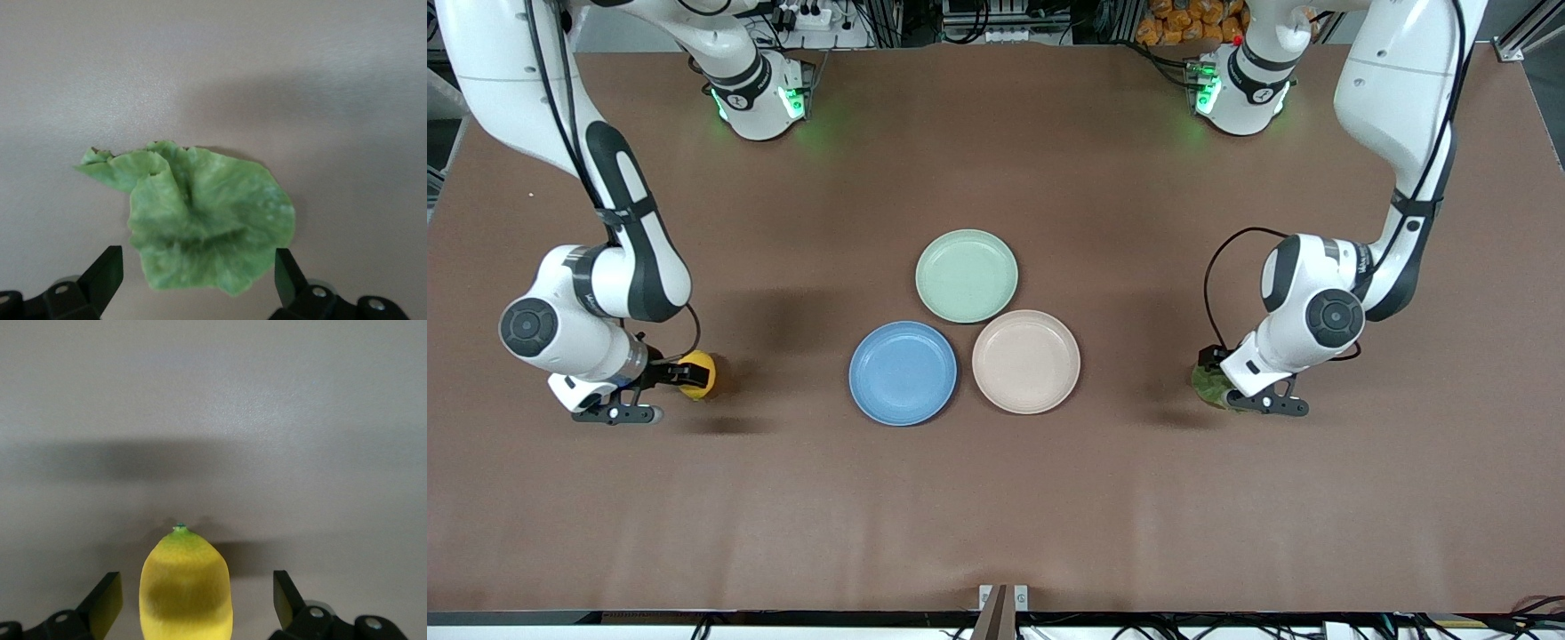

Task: Place lemon and lettuce in plates
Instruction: 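Grasp the lemon with the right gripper while the left gripper grasps the lettuce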

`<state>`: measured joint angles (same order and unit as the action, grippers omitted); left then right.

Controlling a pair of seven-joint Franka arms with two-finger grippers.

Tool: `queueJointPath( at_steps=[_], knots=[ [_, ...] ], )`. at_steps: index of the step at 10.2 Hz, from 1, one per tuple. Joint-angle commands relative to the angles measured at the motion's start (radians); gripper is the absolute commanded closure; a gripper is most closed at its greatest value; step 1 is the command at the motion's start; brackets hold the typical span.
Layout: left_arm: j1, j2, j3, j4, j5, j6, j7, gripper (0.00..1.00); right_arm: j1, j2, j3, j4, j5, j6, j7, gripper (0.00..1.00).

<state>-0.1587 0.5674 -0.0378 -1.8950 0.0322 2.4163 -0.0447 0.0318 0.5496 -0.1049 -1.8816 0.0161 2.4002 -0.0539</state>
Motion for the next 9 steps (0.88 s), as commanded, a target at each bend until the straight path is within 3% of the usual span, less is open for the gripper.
queueJointPath(
  at_steps=[1, 3, 4, 5, 6, 8, 9],
  knots=[
    [0.002, 0.026, 0.006, 0.010, 0.029, 0.035, -0.026, 0.16, -0.012, 0.032, 0.013, -0.002, 0.004, 0.024, -0.014, 0.00],
    [-0.001, 0.031, 0.010, 0.014, 0.029, 0.035, -0.024, 0.68, -0.010, 0.033, 0.013, -0.002, 0.004, 0.024, -0.014, 0.00],
    [0.001, 0.034, 0.012, 0.019, 0.029, 0.035, -0.026, 0.95, -0.010, 0.033, 0.013, -0.001, 0.004, 0.016, -0.012, 0.35],
    [0.001, 0.037, 0.016, 0.019, 0.029, 0.035, -0.026, 1.00, -0.003, 0.030, 0.014, 0.004, 0.004, 0.011, -0.009, 0.71],
    [-0.001, 0.037, 0.019, 0.019, 0.029, 0.035, -0.026, 1.00, 0.008, 0.024, 0.014, 0.005, 0.004, 0.010, -0.009, 0.95],
    [-0.001, 0.028, 0.019, 0.019, 0.029, 0.034, -0.026, 1.00, 0.040, 0.007, 0.024, 0.060, 0.005, -0.060, 0.017, 1.00],
    [0.001, 0.025, 0.018, 0.019, 0.029, 0.033, -0.026, 1.00, 0.040, 0.006, 0.055, 0.155, 0.011, -0.211, 0.073, 1.00]
  ],
)
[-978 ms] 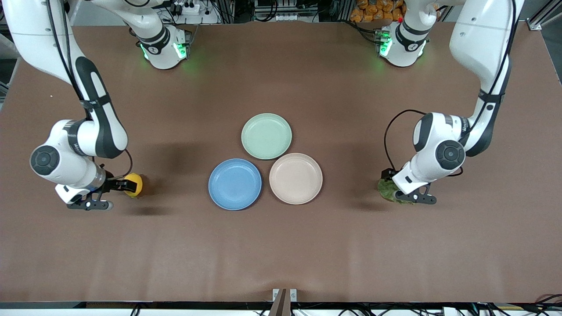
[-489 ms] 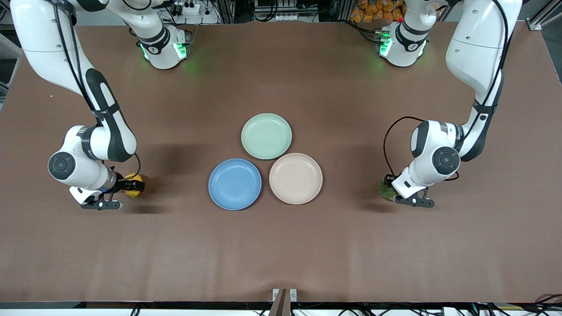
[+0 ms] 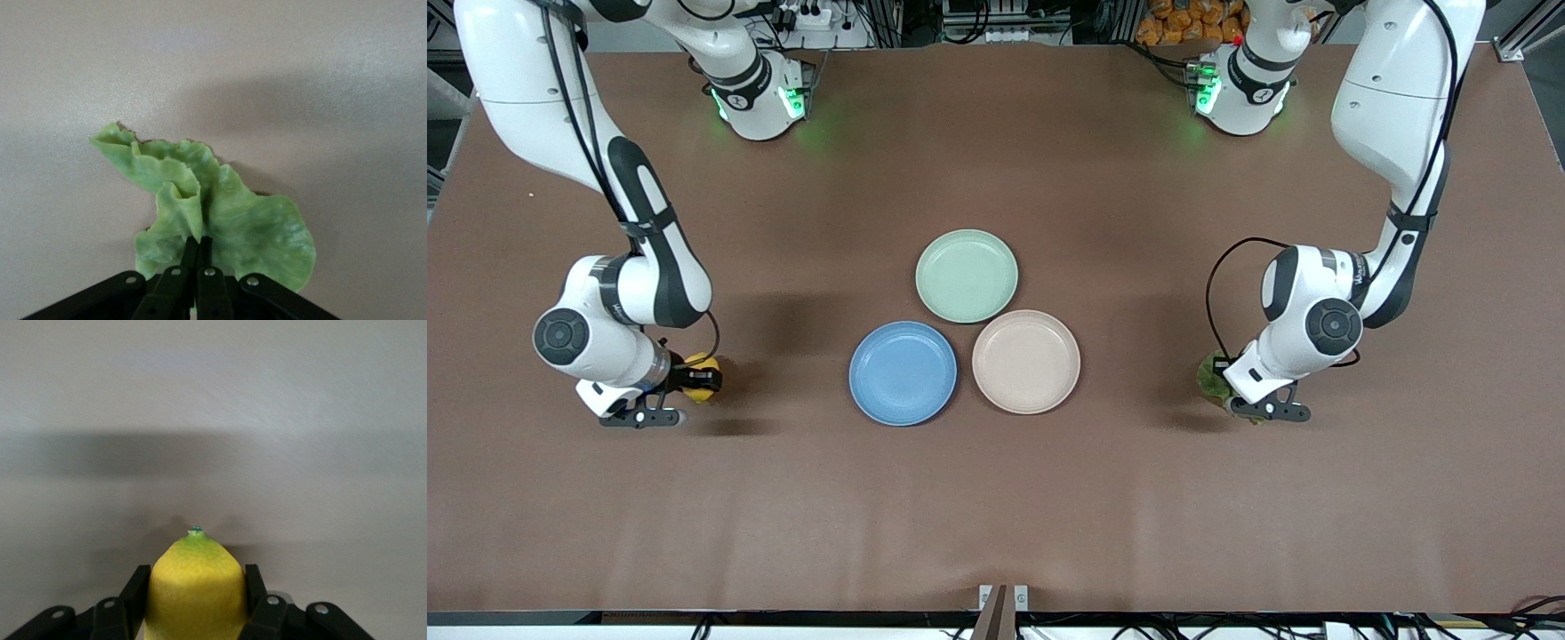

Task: Place lemon and lettuce in plates
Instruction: 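Carry the lemon onto the blue plate while the left gripper carries lettuce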

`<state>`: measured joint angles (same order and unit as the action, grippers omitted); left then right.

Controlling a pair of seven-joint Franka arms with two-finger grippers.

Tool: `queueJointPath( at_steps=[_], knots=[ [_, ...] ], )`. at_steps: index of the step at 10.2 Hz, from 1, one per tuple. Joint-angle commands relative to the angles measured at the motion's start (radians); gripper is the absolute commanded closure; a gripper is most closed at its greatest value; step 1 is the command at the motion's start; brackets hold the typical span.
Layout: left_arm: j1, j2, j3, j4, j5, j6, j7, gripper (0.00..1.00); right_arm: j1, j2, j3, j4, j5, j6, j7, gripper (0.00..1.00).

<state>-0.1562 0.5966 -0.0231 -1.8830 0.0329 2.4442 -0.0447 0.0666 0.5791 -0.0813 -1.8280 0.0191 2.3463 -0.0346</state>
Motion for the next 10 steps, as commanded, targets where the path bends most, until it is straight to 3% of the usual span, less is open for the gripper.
queueJointPath(
  at_steps=[1, 2, 5, 7, 10],
  knots=[
    [-0.003, -0.012, 0.003, 0.007, 0.028, 0.004, -0.026, 1.00, 0.010, -0.021, 0.056, 0.215, 0.051, -0.289, 0.121, 1.00],
    [-0.009, -0.035, 0.005, 0.007, 0.028, -0.007, -0.029, 1.00, 0.027, -0.015, 0.083, 0.286, 0.103, -0.347, 0.180, 1.00],
    [-0.040, -0.121, -0.009, 0.053, 0.028, -0.152, -0.087, 1.00, 0.177, 0.039, 0.086, 0.341, 0.175, -0.293, 0.402, 1.00],
    [-0.090, -0.138, -0.038, 0.129, 0.021, -0.236, -0.182, 1.00, 0.272, 0.106, 0.089, 0.343, 0.176, -0.202, 0.557, 1.00],
    [-0.169, -0.115, -0.095, 0.228, -0.023, -0.254, -0.447, 1.00, 0.286, 0.166, 0.149, 0.343, 0.176, -0.126, 0.604, 1.00]
  ],
)
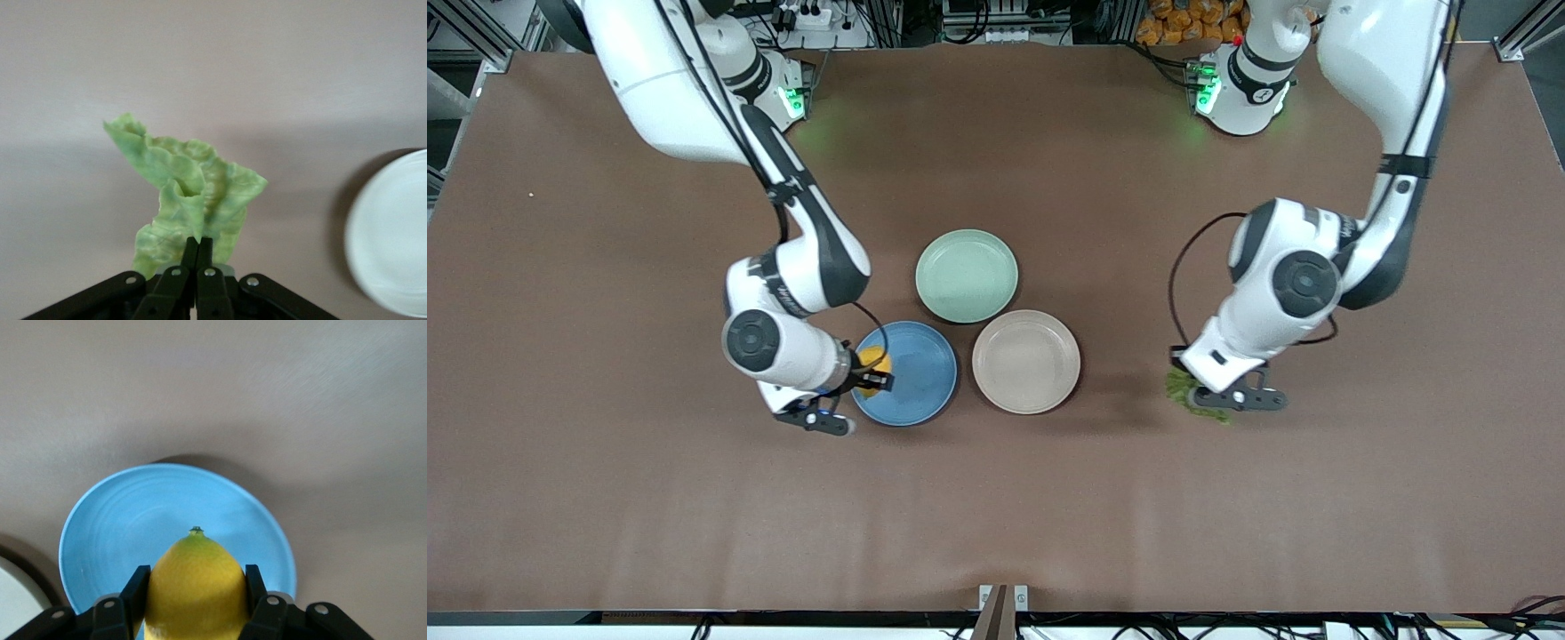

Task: Place lemon and lettuce in plates
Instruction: 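Carry the lemon onto the blue plate while the left gripper carries lettuce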

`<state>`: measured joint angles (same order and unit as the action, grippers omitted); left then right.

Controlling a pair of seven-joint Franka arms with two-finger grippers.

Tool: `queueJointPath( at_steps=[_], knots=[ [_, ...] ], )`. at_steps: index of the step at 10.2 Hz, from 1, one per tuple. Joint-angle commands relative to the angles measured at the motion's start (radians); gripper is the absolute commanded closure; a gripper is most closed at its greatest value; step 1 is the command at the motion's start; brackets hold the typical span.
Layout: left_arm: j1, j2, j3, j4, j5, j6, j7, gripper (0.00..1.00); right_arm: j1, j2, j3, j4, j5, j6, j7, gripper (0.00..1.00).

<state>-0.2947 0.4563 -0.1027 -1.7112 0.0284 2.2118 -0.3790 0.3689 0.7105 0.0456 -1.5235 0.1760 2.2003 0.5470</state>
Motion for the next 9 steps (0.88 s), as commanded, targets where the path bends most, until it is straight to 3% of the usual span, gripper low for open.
queueJointPath(
  at_steps=[1, 2, 3, 4, 6, 7, 8, 9],
  knots=[
    [-0.067, 0.056, -0.026, 0.094, -0.036, -0.021, -0.212, 1.00, -0.015, 0.049, 0.023, 0.039, 0.019, 0.036, 0.027, 1.00],
    [-0.121, 0.088, -0.026, 0.123, -0.045, -0.021, -0.304, 1.00, -0.013, 0.055, 0.023, 0.039, 0.020, 0.038, 0.027, 1.00],
    [-0.162, 0.126, -0.028, 0.160, -0.044, -0.020, -0.389, 1.00, -0.010, 0.053, 0.023, 0.039, 0.020, 0.038, 0.028, 0.42],
    [-0.217, 0.163, -0.025, 0.185, -0.042, -0.014, -0.459, 1.00, -0.010, 0.053, 0.023, 0.039, 0.016, 0.038, 0.025, 0.00],
    [-0.262, 0.215, -0.023, 0.214, -0.038, -0.006, -0.509, 1.00, -0.008, 0.049, 0.023, 0.040, 0.013, 0.038, 0.013, 0.00],
    [-0.274, 0.232, -0.022, 0.214, -0.036, 0.012, -0.515, 0.92, -0.013, 0.035, 0.023, 0.043, 0.011, 0.036, 0.010, 0.00],
    [-0.276, 0.239, -0.019, 0.214, -0.027, 0.020, -0.506, 0.01, -0.019, 0.021, 0.020, 0.054, 0.010, 0.026, 0.008, 0.00],
    [-0.273, 0.226, -0.018, 0.214, -0.016, 0.020, -0.505, 0.00, -0.036, -0.005, 0.020, 0.057, 0.010, 0.013, 0.008, 0.00]
  ],
)
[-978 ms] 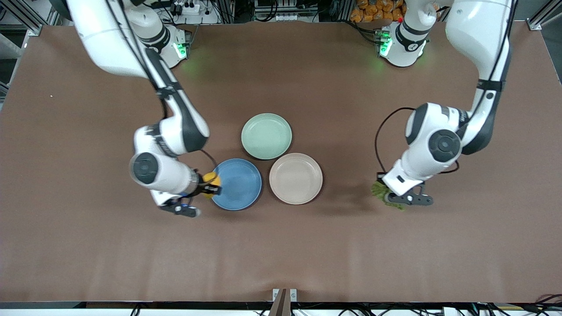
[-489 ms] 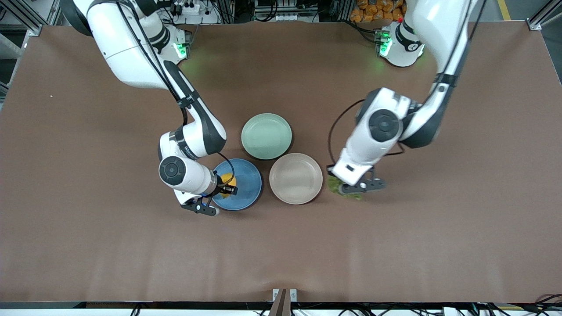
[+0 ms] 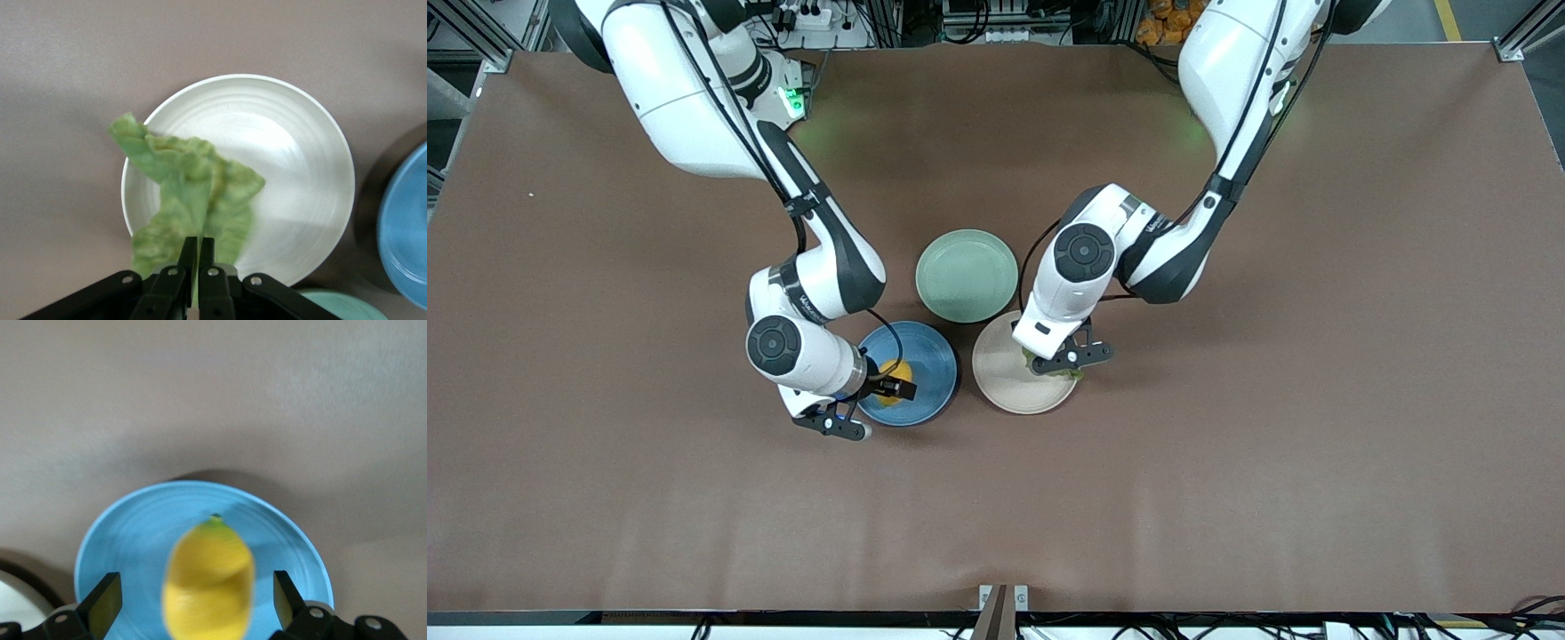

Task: Place lemon and lettuce in plates
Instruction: 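Carry the lemon onto the blue plate while the left gripper carries lettuce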

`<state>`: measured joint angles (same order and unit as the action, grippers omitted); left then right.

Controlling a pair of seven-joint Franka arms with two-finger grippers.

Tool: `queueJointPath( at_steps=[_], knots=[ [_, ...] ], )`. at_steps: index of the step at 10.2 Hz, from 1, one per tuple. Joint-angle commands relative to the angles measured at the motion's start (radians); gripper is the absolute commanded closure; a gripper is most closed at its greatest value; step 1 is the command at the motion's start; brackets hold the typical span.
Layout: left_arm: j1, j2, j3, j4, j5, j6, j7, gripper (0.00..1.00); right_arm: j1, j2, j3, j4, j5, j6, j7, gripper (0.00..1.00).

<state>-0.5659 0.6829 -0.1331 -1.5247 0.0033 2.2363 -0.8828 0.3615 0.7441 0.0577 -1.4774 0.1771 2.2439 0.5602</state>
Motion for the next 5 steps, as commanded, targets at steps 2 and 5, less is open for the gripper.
queueJointPath(
  at_steps=[2, 5],
  knots=[
    [0.010, -0.075, 0.013, 0.028, 0.058, -0.013, 0.007, 0.00, -0.097, -0.132, 0.007, 0.011, 0.009, -0.139, -0.014, 0.00],
    [0.113, -0.242, 0.013, 0.023, 0.093, -0.148, 0.205, 0.00, -0.257, -0.293, 0.007, 0.009, 0.010, -0.361, -0.253, 0.00]
  ],
)
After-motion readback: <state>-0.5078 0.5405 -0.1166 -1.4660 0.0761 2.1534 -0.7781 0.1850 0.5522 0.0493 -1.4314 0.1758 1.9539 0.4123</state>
